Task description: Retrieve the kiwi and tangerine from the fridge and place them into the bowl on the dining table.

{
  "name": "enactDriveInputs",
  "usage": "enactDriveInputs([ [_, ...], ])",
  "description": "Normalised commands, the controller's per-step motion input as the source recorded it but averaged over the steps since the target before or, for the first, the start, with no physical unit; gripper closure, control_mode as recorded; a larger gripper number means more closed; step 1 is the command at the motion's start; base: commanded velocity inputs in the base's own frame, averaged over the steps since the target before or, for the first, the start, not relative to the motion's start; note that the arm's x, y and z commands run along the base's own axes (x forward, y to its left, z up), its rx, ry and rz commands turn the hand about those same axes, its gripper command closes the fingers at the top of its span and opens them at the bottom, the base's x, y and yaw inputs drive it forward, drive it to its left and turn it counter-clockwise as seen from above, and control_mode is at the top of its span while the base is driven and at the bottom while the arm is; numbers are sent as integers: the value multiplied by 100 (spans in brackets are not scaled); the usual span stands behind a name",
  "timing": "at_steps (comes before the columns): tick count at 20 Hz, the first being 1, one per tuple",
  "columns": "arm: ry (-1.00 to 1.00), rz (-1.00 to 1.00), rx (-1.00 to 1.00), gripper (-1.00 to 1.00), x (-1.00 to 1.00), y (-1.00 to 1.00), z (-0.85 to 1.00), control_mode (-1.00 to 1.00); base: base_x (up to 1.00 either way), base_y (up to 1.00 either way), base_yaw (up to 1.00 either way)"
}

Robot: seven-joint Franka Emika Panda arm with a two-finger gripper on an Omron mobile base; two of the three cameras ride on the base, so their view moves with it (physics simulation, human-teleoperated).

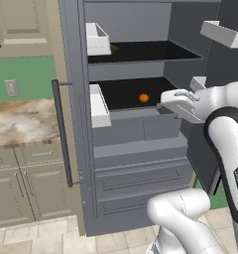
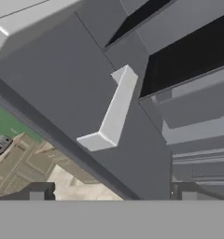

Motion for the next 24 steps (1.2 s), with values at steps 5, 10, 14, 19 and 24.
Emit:
enactDriveInputs([
  [5, 0, 0, -26, -100, -38, -54, 0, -100, 0, 0, 0],
  [10, 1, 0, -38, -100, -21, -2, -5, -100, 0, 0, 0],
  [14, 8, 0, -23, -100, -14, -2, 0, -100, 0, 0, 0],
  [19, 1, 0, -10, -100, -23, -19, 0, -100, 0, 0, 0],
  [24, 0, 0, -4, -100, -23, -13, 0, -100, 0, 0, 0],
])
